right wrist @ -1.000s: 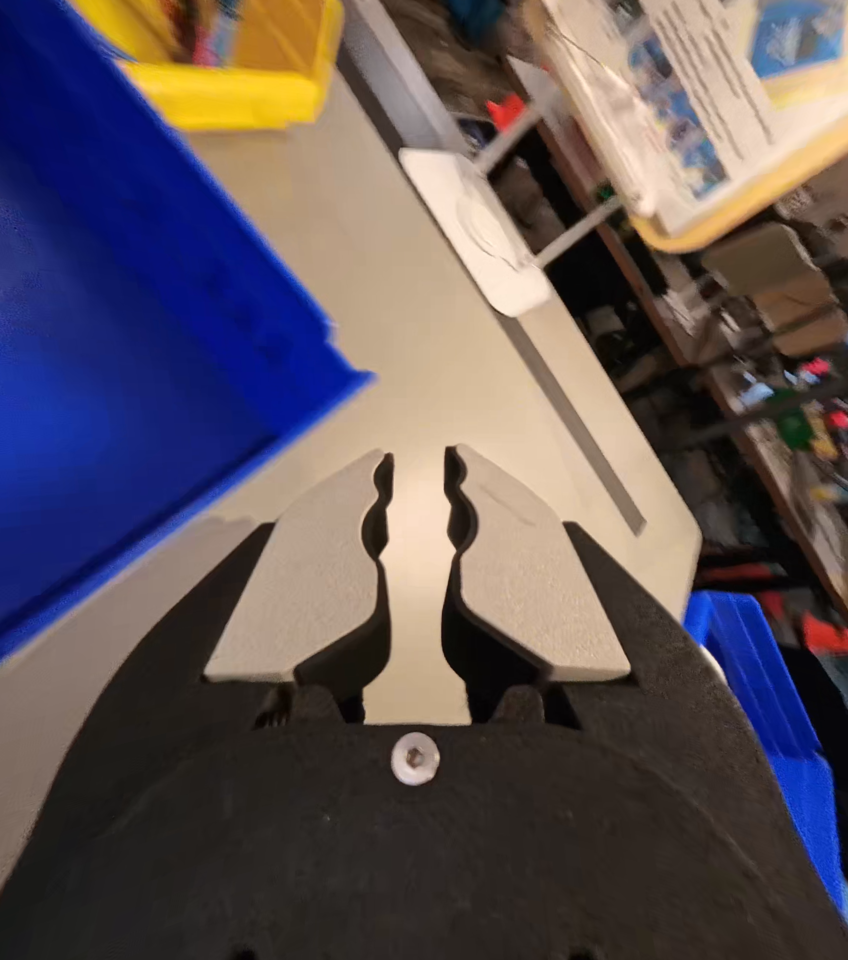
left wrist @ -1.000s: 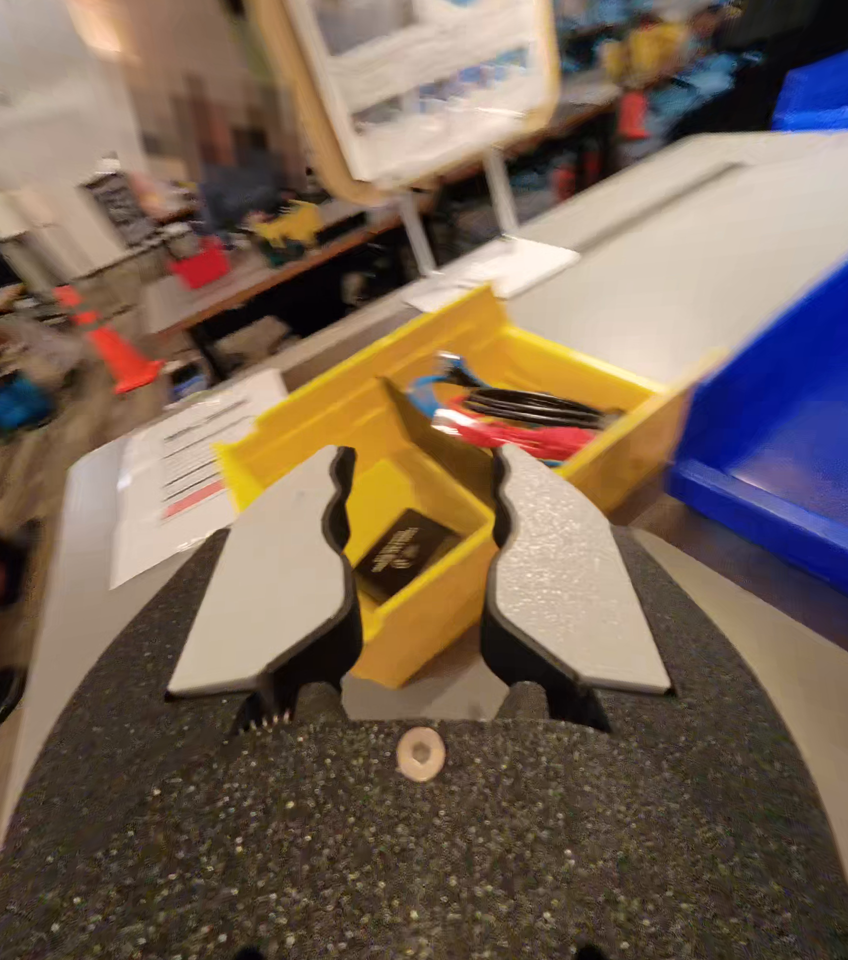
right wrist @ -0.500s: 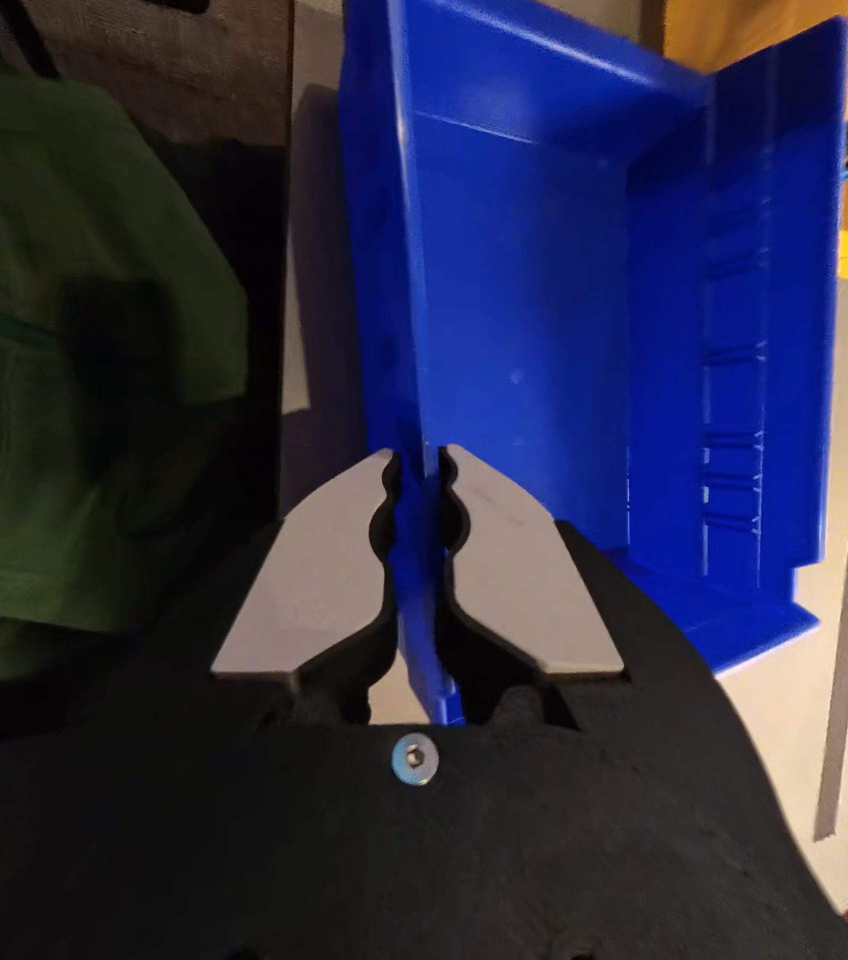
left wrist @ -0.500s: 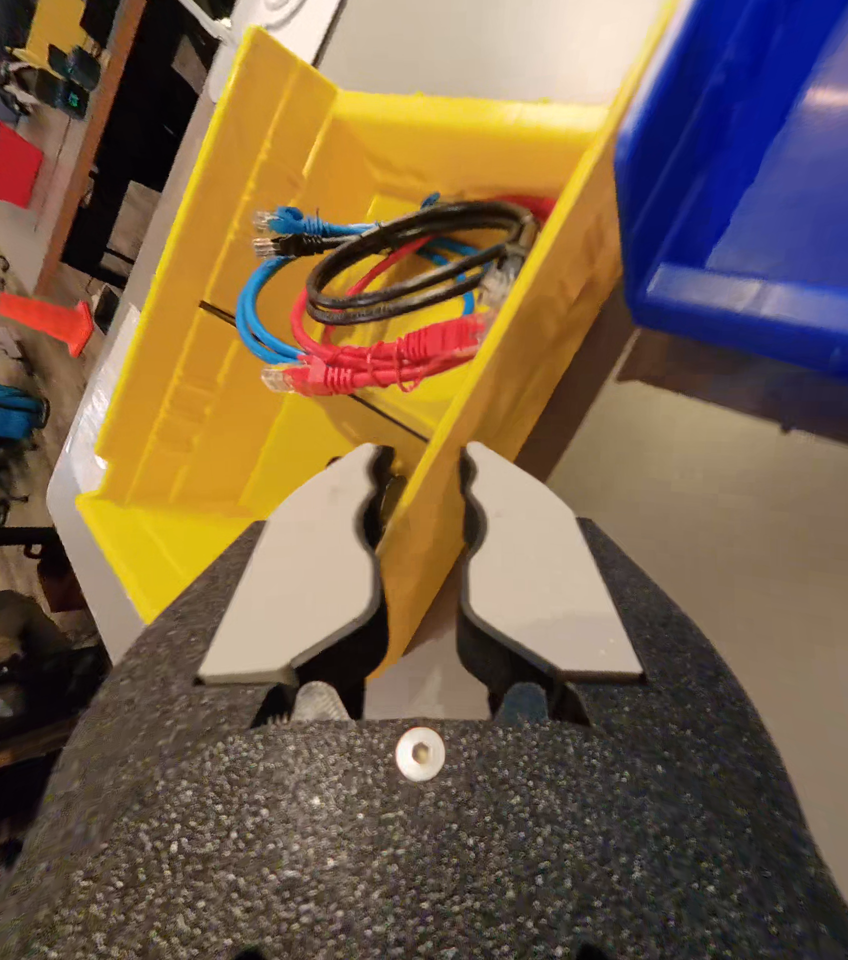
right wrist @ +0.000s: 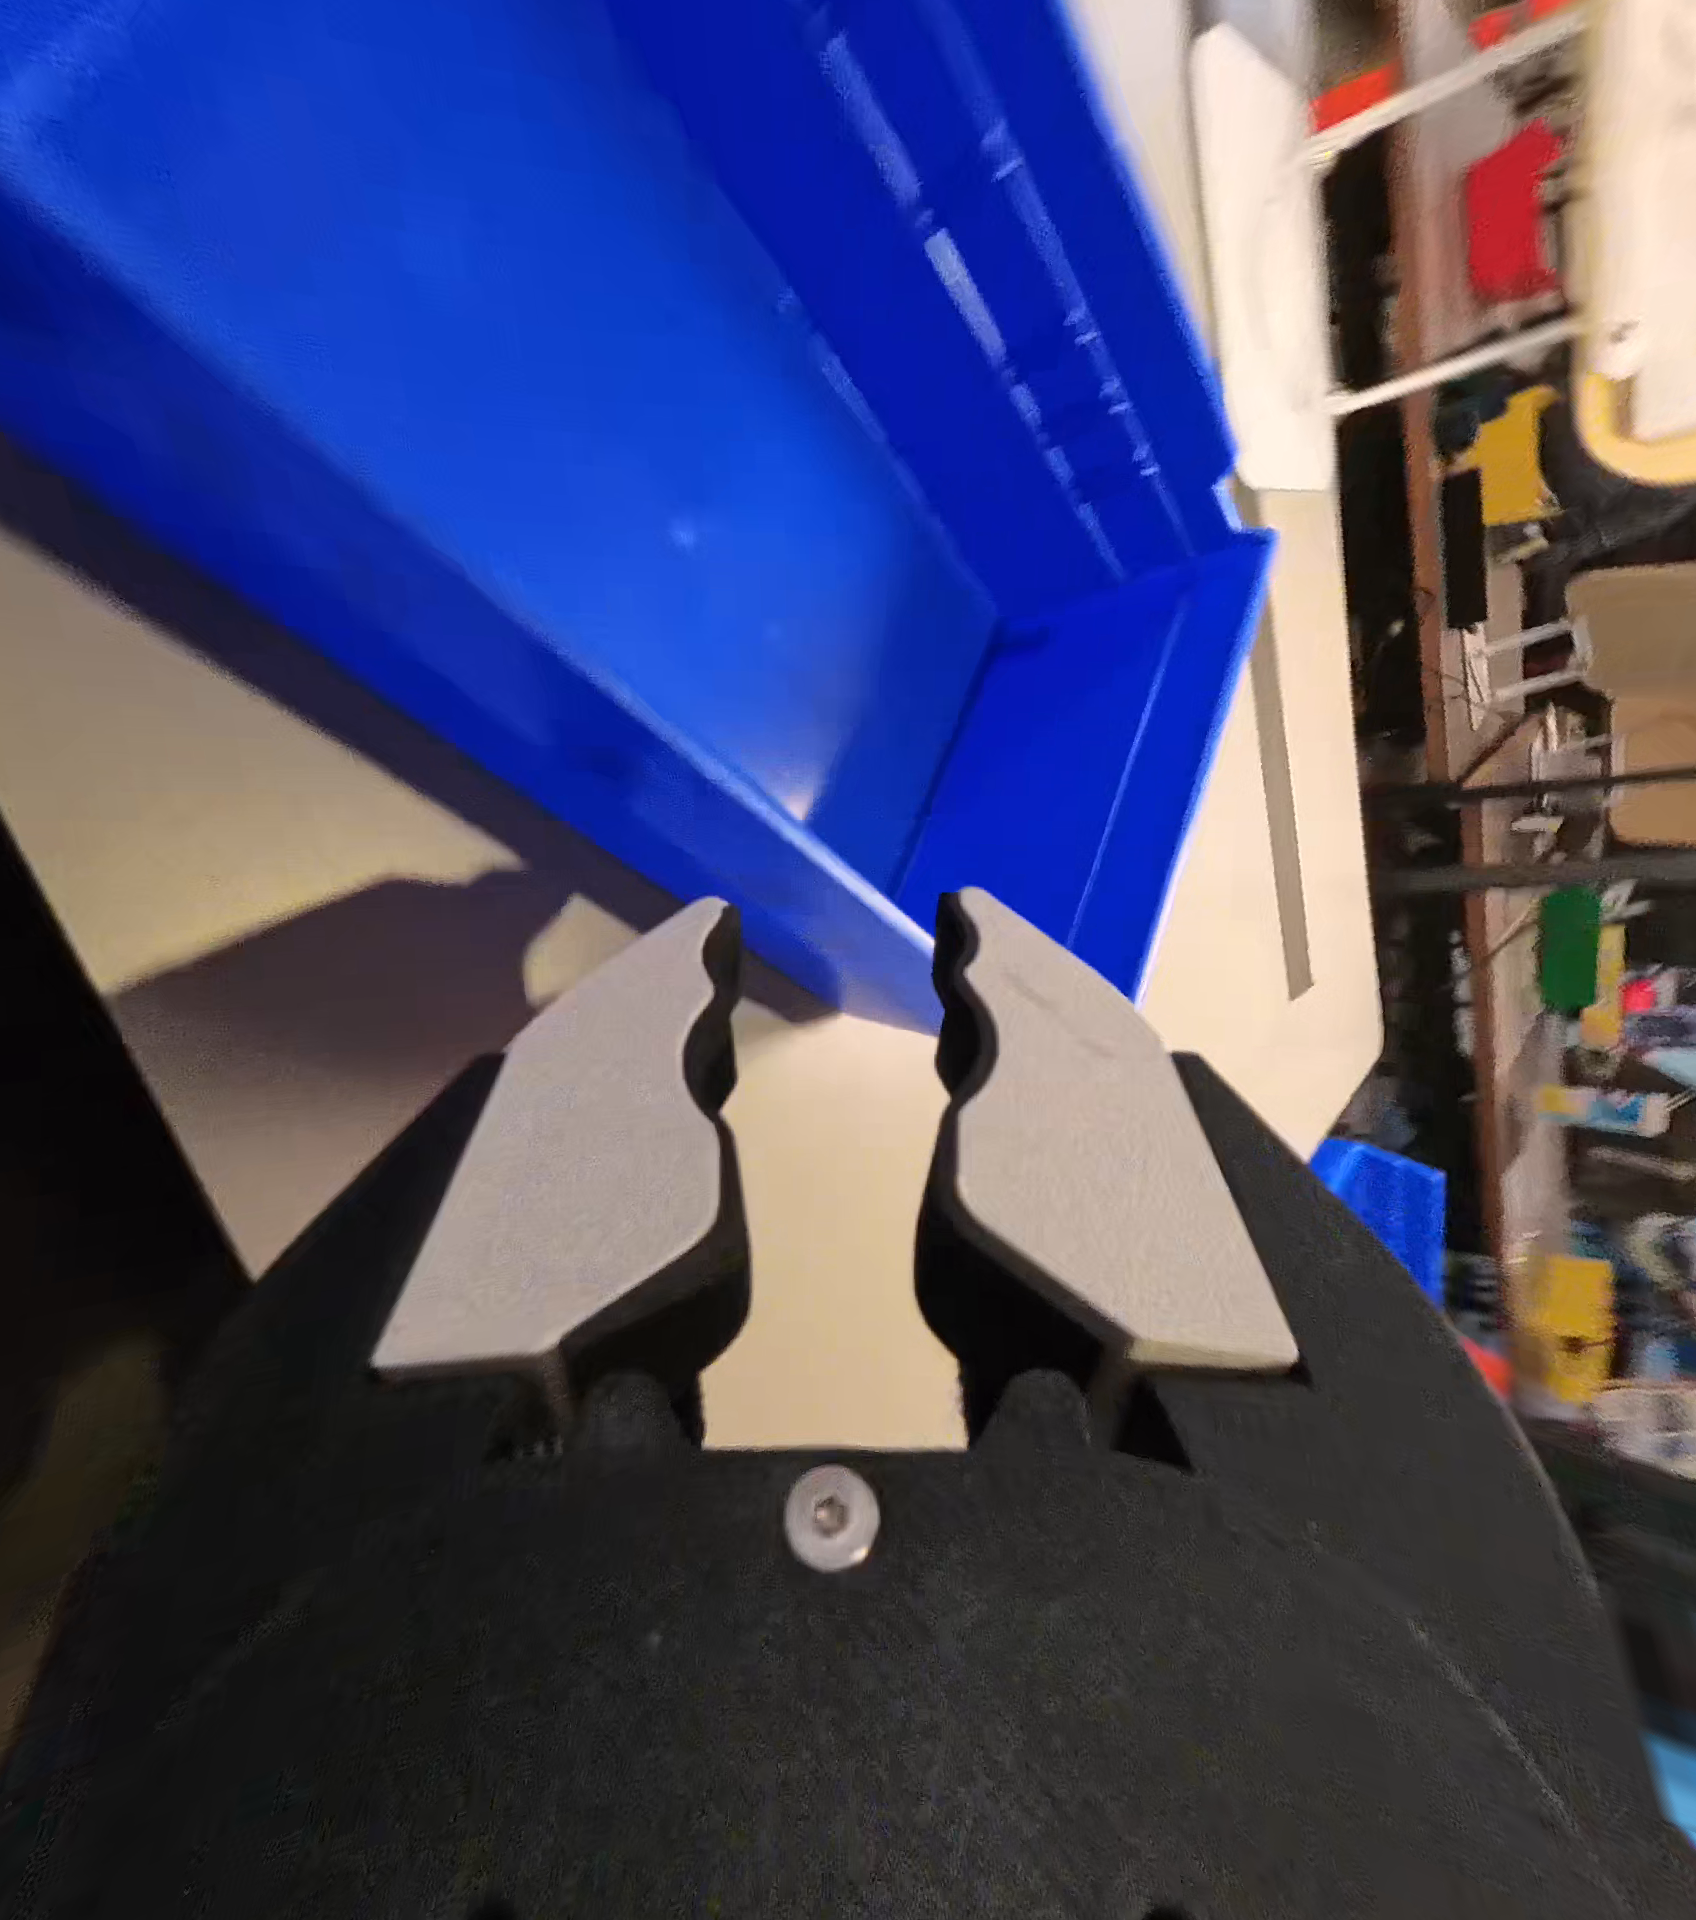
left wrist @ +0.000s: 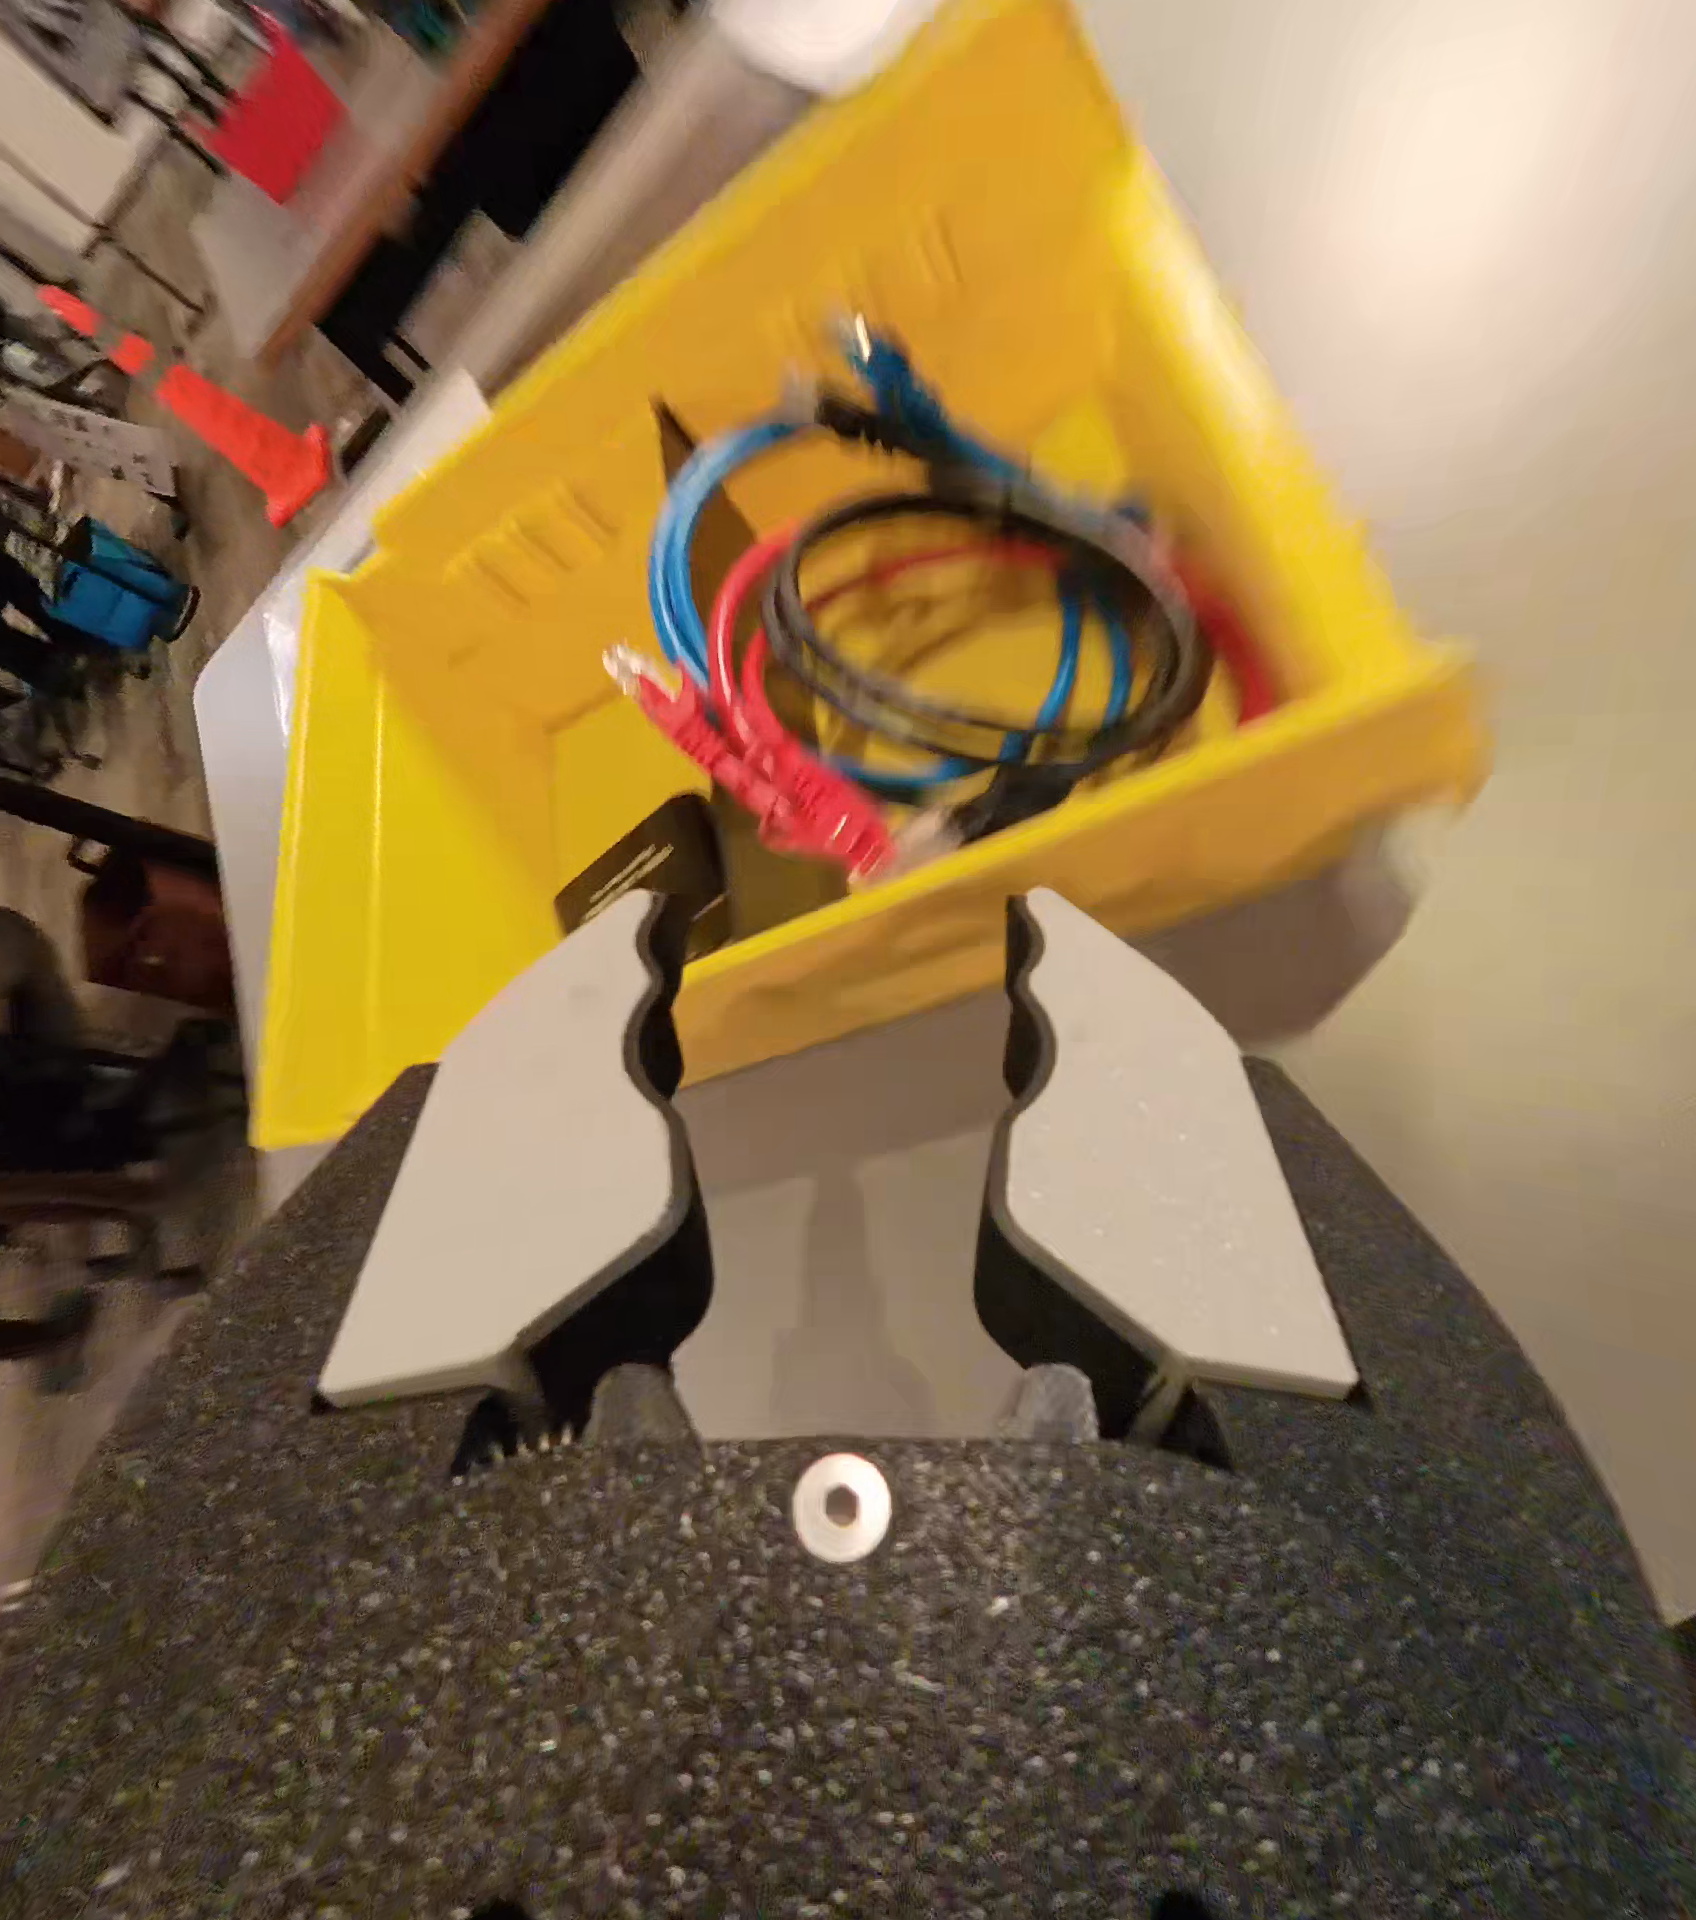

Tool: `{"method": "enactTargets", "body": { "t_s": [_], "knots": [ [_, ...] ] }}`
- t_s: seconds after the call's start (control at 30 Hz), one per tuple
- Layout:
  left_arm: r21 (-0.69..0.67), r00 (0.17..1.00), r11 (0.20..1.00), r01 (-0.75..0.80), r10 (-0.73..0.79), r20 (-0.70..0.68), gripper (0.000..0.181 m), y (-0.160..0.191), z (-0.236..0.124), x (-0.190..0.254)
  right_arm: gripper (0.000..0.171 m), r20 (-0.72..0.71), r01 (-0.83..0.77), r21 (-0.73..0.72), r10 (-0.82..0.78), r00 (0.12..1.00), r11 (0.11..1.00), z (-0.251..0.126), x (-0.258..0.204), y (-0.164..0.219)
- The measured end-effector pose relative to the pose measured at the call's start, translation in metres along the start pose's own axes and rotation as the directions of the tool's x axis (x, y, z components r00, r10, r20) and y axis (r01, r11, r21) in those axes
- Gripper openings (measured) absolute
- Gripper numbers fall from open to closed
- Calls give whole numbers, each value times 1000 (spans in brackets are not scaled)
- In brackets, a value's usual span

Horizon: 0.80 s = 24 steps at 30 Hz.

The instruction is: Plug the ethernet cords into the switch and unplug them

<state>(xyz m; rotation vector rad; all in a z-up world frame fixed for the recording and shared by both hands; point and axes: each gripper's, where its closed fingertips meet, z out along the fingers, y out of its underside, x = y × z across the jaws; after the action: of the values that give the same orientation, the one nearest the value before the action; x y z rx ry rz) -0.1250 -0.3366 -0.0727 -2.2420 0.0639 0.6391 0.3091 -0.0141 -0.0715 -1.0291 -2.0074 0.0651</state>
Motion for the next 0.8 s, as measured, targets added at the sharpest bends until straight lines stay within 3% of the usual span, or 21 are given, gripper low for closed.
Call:
{"method": "enactTargets", "body": {
  "t_s": [0.03,0.1,0.17,0.27,0.33,0.4,0.53,0.6,0.7,0.8],
  "knots": [
    [97,992,988,123,-125,11,65,-13,-8,7,39,-30,-94,50,95,995,994,-8,1,-3],
    [305,940,893,332,-341,-25,80,-37,-24,24,49,-83,-265,165,281,956,950,-24,0,-11],
    [423,885,796,434,-465,-32,92,-49,-29,39,59,-93,-425,334,478,873,841,-38,-7,-27],
    [459,825,760,461,-557,94,110,-50,-14,46,87,6,-591,557,709,705,583,-49,-31,-60],
    [468,788,754,460,-590,175,111,-51,-4,42,92,-11,-598,618,766,643,510,-46,-43,-75],
    [439,772,777,451,-587,244,109,-50,8,39,96,-56,-566,641,767,639,518,-37,-49,-92],
    [358,773,829,430,-542,328,92,-31,18,36,103,-177,-526,586,732,658,616,-14,-45,-102],
    [382,757,809,448,-570,320,91,-20,13,30,89,-204,-528,574,734,648,626,-12,-41,-94],
    [348,720,813,466,-578,384,76,14,-1,15,73,-315,-514,547,731,605,661,-19,-25,-58],
    [330,657,790,517,-614,438,70,52,-22,-6,70,-493,-525,430,678,544,734,-30,-2,5]
  ]
}}
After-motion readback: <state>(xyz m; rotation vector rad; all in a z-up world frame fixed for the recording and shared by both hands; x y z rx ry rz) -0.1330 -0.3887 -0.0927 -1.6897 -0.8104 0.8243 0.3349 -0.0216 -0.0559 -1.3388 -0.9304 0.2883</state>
